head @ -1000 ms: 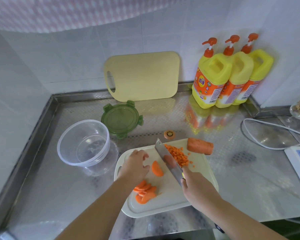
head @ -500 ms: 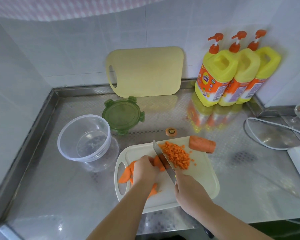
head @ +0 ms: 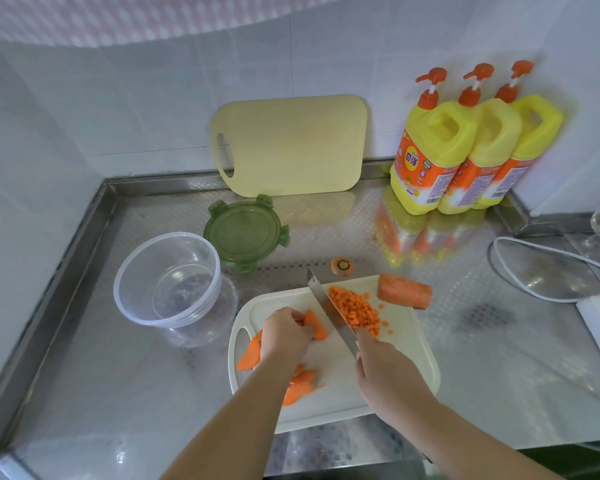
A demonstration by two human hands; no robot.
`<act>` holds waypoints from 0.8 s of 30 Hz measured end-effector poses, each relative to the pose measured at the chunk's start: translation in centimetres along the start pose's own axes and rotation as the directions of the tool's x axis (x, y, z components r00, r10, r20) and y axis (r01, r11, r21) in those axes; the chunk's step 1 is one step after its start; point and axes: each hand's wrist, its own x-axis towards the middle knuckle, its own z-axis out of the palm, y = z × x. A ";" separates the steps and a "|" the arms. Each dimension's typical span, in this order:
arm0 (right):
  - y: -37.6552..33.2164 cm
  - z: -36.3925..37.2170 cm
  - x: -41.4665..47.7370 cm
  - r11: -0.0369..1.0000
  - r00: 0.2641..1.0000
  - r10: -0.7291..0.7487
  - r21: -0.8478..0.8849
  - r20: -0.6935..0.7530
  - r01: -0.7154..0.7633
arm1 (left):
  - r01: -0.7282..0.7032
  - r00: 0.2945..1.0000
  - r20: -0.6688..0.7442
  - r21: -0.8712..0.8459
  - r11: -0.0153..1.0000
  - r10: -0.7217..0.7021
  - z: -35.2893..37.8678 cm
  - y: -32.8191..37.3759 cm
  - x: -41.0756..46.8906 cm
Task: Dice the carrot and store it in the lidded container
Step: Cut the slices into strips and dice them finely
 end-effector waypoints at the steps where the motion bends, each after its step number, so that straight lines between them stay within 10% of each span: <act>1: -0.1 -0.1 -0.2 1.000 1.000 -0.006 0.008 0.001 0.006 | 0.013 1.000 -0.004 -0.018 1.000 -0.013 0.0 0.0 0.0; 24: -1.5 1.7 -0.7 0.999 0.999 -0.021 -0.039 -0.028 0.020 | 0.032 0.999 -0.007 -0.062 0.998 -0.032 0.2 -0.6 0.6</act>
